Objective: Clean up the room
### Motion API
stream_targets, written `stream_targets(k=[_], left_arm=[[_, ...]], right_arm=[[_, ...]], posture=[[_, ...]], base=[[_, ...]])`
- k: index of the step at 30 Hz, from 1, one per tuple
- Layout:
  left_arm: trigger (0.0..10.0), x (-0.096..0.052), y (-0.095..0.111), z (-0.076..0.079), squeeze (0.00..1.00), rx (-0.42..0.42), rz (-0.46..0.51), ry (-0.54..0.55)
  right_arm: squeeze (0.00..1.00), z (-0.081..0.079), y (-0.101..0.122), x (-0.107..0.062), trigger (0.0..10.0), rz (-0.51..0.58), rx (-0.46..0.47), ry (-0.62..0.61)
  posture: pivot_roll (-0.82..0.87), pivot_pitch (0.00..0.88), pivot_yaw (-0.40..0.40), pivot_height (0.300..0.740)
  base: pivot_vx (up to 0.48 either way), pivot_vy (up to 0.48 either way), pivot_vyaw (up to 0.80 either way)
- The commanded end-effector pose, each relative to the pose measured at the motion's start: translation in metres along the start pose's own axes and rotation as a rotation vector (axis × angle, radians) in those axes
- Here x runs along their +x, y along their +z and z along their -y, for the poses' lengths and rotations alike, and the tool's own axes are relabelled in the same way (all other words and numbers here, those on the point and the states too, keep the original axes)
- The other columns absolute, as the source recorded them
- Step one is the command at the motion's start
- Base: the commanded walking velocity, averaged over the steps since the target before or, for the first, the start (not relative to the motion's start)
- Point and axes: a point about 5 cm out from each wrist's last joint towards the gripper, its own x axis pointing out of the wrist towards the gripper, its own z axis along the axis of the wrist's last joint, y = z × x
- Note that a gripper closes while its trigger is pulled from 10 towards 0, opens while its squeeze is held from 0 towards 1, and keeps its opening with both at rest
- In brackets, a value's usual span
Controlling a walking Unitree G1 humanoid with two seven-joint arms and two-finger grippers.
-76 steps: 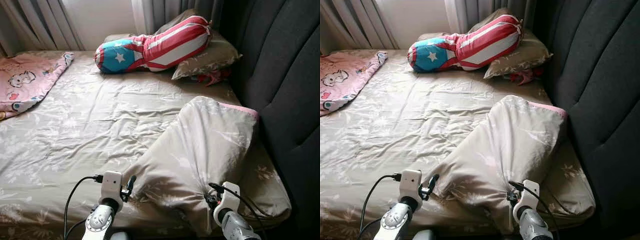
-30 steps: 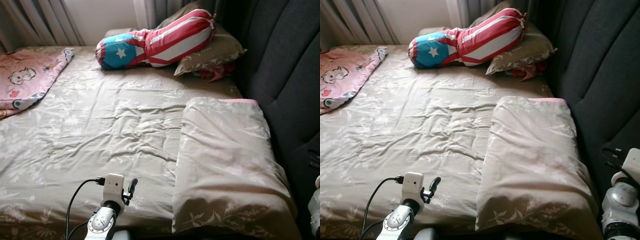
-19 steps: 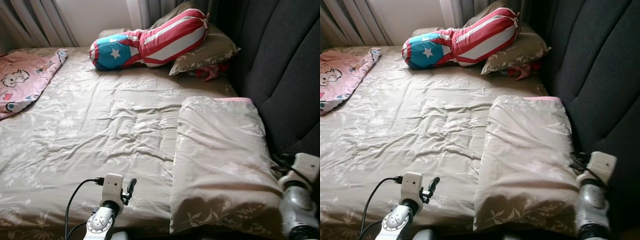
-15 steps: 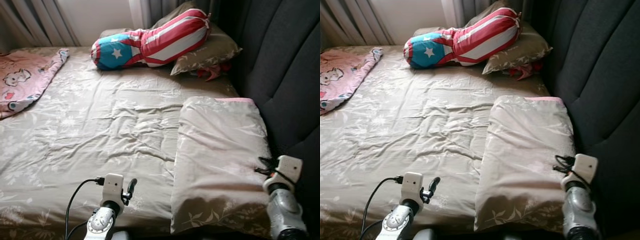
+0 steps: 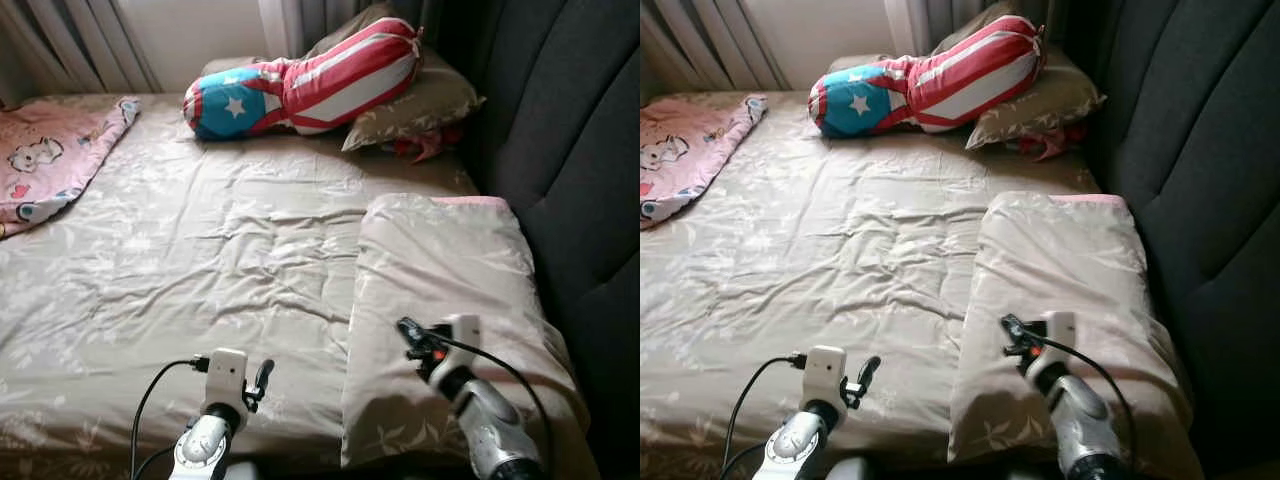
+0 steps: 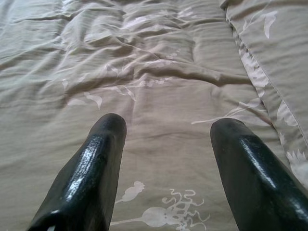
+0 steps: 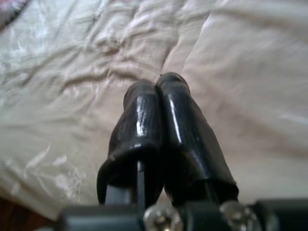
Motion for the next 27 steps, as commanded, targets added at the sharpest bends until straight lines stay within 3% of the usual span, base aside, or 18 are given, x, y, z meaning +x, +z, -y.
stream_targets(k=[1, 7, 12, 13, 14, 17, 21, 27], left_arm=[[10.0, -0.001, -0.002, 0.001, 0.0, 0.008, -0.005, -0.004], [10.0, -0.003, 0.0, -0.003, 0.0, 0.012, 0.005, 0.006], [10.0, -0.005, -0.001, -0.005, 0.0, 0.017, 0.007, 0.01], [10.0, -0.005, -0.001, -0.005, 0.0, 0.017, 0.007, 0.01], [10.0, -0.006, -0.001, -0.005, 0.0, 0.019, 0.007, 0.008], [10.0, -0.006, 0.0, -0.004, 0.0, 0.02, 0.009, 0.006], [10.0, -0.007, -0.001, -0.004, 0.0, 0.02, 0.008, 0.001], [10.0, -0.008, -0.002, -0.003, 0.0, 0.019, 0.003, 0.001]], right_arm=[[0.0, -0.001, -0.011, 0.003, 10.0, -0.078, 0.038, -0.071], [0.0, -0.025, -0.032, 0.013, 10.0, -0.214, 0.136, -0.062], [0.0, -0.027, -0.053, 0.007, 10.0, -0.329, 0.088, -0.055], [0.0, -0.025, -0.056, 0.005, 10.0, -0.339, 0.098, -0.071], [0.0, -0.016, -0.065, -0.004, 10.0, -0.36, 0.156, -0.167], [0.0, -0.009, -0.066, -0.007, 10.0, -0.343, 0.171, -0.223], [0.0, 0.007, -0.061, -0.013, 10.0, -0.312, 0.109, -0.353], [0.0, 0.023, -0.054, -0.019, 10.0, -0.294, 0.095, -0.47]], posture=[[-0.05, 0.05, -0.014, 0.651], [-0.01, 0.055, -0.017, 0.651], [-0.01, 0.059, -0.016, 0.651], [-0.01, 0.064, -0.016, 0.651], [-0.01, 0.065, -0.015, 0.651], [0.0, 0.071, -0.011, 0.651], [-0.01, 0.076, -0.007, 0.651], [-0.01, 0.078, -0.007, 0.651]], base=[[0.0, 0.0, 0.0], [0.0, 0.0, 0.0], [0.0, 0.0, 0.0], [0.0, 0.0, 0.0], [0.0, 0.0, 0.0], [0.0, 0.0, 0.0], [0.0, 0.0, 0.0], [0.0, 0.0, 0.0]])
